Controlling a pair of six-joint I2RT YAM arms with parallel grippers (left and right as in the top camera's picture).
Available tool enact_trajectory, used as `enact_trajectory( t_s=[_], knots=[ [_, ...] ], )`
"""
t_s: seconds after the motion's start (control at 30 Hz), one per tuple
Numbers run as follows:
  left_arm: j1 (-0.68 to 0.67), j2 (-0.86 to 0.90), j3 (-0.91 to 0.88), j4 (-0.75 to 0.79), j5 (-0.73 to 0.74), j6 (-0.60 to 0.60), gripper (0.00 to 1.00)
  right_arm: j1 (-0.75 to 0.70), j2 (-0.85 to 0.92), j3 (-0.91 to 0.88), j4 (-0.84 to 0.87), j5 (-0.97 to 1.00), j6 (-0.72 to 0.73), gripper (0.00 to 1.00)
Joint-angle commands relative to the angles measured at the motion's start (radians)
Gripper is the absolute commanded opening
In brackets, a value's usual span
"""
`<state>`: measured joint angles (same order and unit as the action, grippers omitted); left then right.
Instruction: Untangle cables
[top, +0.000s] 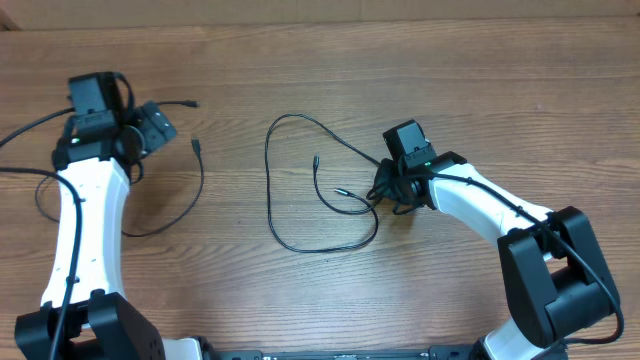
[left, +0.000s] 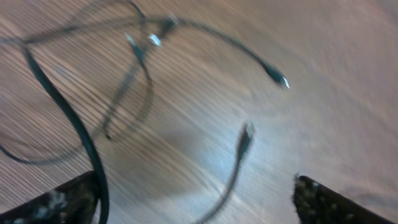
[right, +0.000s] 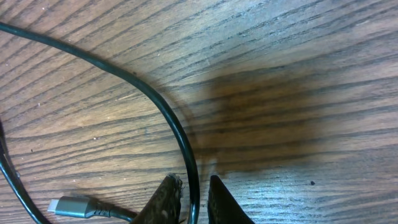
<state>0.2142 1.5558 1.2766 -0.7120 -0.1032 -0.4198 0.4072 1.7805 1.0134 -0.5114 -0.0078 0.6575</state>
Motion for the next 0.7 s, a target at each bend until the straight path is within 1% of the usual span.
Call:
enact_trajectory(
  t_s=[0.0,0.07,0.13,0.17,0.2,0.23,0.3,0.33,0.4,0.47,0.5,0.53,0.57,0.6,0.67],
  knots=[
    [-0.047,-0.010,0.014,-0.033,0.049,0.045,0.90,-0.002,-0.017,0.020,0.007,0.014,-0.003,0.15],
    [-0.071,0.004,0.014,-0.051,0.049,0.074,0.76,-0.002,-0.017,0.020,0.008,0.013,-0.003,0.15],
    [-0.093,0.031,0.014,-0.062,0.048,0.106,0.65,-0.002,-0.017,0.020,0.009,0.011,-0.003,0.15],
    [-0.101,0.048,0.014,-0.065,0.048,0.117,0.63,-0.002,-0.017,0.020,0.009,0.010,-0.003,0.17],
    [-0.107,0.068,0.014,-0.067,0.048,0.127,0.63,-0.002,-0.017,0.020,0.009,0.010,-0.003,0.18],
    [-0.111,0.095,0.014,-0.067,0.048,0.129,0.66,-0.002,-0.017,0.020,0.009,0.010,-0.003,0.18],
    [-0.113,0.147,0.014,-0.061,0.051,0.129,0.87,-0.002,-0.017,0.020,0.008,0.007,-0.003,0.18],
    [-0.113,0.171,0.015,-0.058,0.053,0.138,0.91,-0.002,-0.017,0.020,0.006,0.007,-0.003,0.18],
    [-0.113,0.205,0.023,-0.069,0.060,0.179,0.93,-0.002,-0.017,0.020,0.006,0.007,-0.003,0.18],
    [-0.108,0.211,0.041,-0.093,0.059,0.180,0.93,-0.002,-0.017,0.020,0.006,0.007,-0.003,0.18],
    [-0.108,0.209,0.049,-0.097,0.071,0.180,0.92,-0.002,-0.017,0.020,0.006,0.007,-0.003,0.19],
    [-0.108,0.207,0.058,-0.098,0.082,0.180,0.86,-0.002,-0.017,0.020,0.007,0.007,-0.003,0.19],
    [-0.111,0.205,0.065,-0.097,0.097,0.182,0.77,-0.002,-0.017,0.020,0.009,0.007,-0.003,0.19],
    [-0.113,0.204,0.066,-0.093,0.105,0.186,0.70,-0.002,-0.017,0.020,0.009,0.007,-0.003,0.19],
    [-0.117,0.209,0.065,-0.087,0.100,0.203,0.62,-0.002,-0.017,0.020,0.010,0.007,-0.003,0.19]
  ],
)
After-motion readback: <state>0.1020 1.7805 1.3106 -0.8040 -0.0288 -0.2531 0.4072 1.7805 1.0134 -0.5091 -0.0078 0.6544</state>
